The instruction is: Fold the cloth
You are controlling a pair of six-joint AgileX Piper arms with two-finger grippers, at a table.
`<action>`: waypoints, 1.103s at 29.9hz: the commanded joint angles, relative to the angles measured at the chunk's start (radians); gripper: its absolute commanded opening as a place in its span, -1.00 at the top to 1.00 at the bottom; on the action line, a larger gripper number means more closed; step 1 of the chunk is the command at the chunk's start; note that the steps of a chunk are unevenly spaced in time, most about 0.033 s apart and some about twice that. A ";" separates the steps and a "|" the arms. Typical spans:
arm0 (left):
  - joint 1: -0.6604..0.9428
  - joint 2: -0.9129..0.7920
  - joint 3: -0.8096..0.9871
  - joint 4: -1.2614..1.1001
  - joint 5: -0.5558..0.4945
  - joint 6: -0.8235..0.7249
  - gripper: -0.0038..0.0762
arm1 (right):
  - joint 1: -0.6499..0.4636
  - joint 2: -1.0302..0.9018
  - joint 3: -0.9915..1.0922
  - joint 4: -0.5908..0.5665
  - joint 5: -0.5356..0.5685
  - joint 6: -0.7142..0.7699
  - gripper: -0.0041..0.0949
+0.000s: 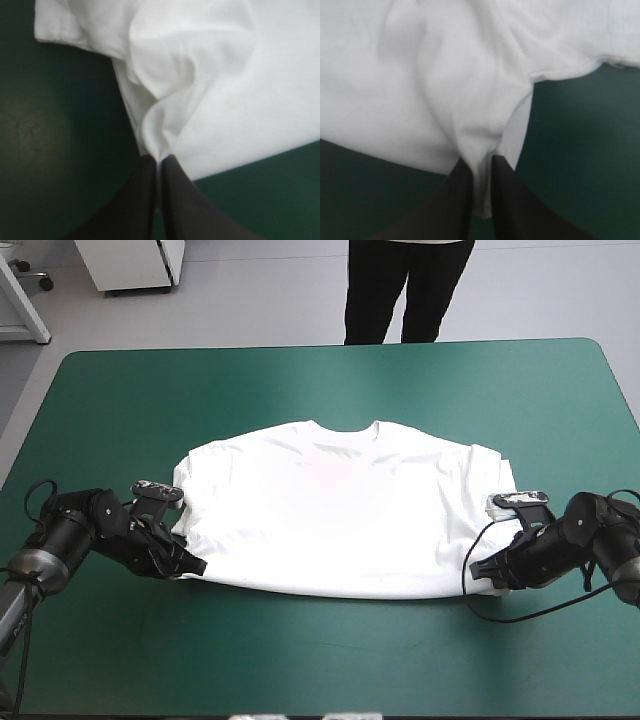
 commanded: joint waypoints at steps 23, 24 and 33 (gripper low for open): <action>0.000 -0.129 -0.260 -0.182 -0.122 0.001 -0.11 | -0.008 -0.192 -0.228 -0.207 -0.122 0.193 0.26; 0.000 -0.129 -0.260 -0.182 -0.124 0.001 -0.11 | -0.008 -0.158 -0.228 -0.207 -0.144 0.193 0.26; 0.000 -0.129 -0.260 -0.178 -0.112 0.003 -0.11 | -0.029 0.133 -0.292 -0.203 -0.234 0.170 0.25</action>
